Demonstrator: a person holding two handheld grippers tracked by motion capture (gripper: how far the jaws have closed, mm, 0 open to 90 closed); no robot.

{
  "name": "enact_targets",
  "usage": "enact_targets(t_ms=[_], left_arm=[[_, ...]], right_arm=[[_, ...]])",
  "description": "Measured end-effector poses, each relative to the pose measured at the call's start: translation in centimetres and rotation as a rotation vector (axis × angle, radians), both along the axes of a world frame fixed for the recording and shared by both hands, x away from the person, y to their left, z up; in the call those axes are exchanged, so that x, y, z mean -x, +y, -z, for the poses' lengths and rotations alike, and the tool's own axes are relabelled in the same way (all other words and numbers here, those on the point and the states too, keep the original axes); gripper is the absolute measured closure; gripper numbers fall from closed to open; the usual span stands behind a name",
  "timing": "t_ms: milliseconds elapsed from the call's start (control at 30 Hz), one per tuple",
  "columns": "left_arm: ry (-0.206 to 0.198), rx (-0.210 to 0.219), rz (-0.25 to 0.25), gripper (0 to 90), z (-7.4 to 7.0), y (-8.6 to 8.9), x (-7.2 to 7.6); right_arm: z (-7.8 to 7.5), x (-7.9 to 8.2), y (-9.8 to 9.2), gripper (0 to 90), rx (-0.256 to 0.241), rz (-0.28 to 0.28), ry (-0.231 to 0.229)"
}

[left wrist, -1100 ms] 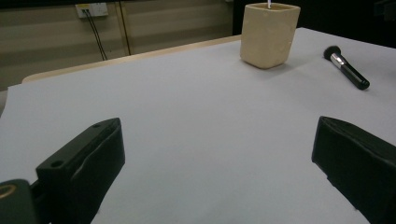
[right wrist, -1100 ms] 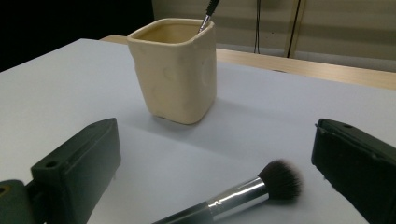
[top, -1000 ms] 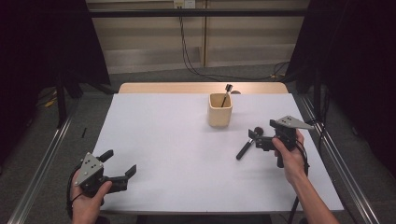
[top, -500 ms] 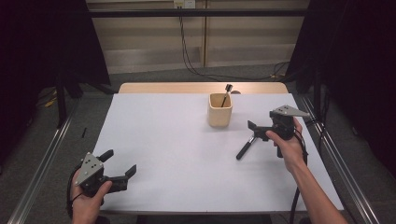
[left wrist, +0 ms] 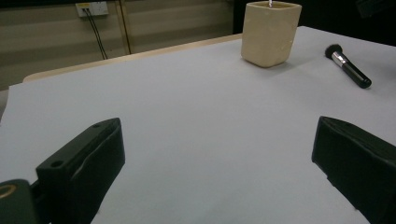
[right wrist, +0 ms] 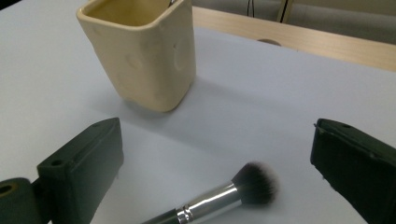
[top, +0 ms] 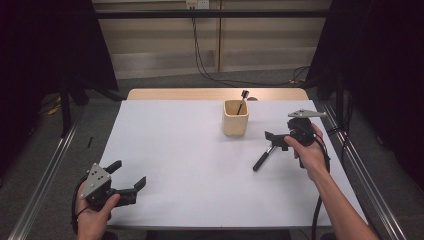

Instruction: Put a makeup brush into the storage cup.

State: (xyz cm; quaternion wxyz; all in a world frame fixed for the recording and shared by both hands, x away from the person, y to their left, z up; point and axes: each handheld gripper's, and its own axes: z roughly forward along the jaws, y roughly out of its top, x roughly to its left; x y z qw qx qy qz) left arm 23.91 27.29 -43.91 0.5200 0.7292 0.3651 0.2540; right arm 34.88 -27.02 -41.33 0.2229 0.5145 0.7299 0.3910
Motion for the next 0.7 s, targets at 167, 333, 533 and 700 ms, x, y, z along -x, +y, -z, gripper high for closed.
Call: enact_targets(t_ms=[167, 333, 533, 700], left_arm=[[-0.001, -0.002, -0.001, 2.8, 0.0, 0.0, 0.0], [-0.002, -0.003, 0.002, 2.8, 0.0, 0.0, 0.0], [-0.003, -0.004, 0.003, 2.8, 0.0, -0.1, 0.0], [-0.003, -0.007, 0.004, 2.7, 0.0, -0.1, 0.0]], right_arm=[[0.0, -0.6, -0.2, 4.5, 0.007, 0.007, 0.165], [0.4, -1.0, -0.2, 5.7, 0.058, 0.037, 0.269], [0.7, -1.5, -0.2, 5.6, 0.070, 0.036, 0.364], [0.9, -1.9, 0.4, 4.9, 0.088, 0.021, 0.423]])
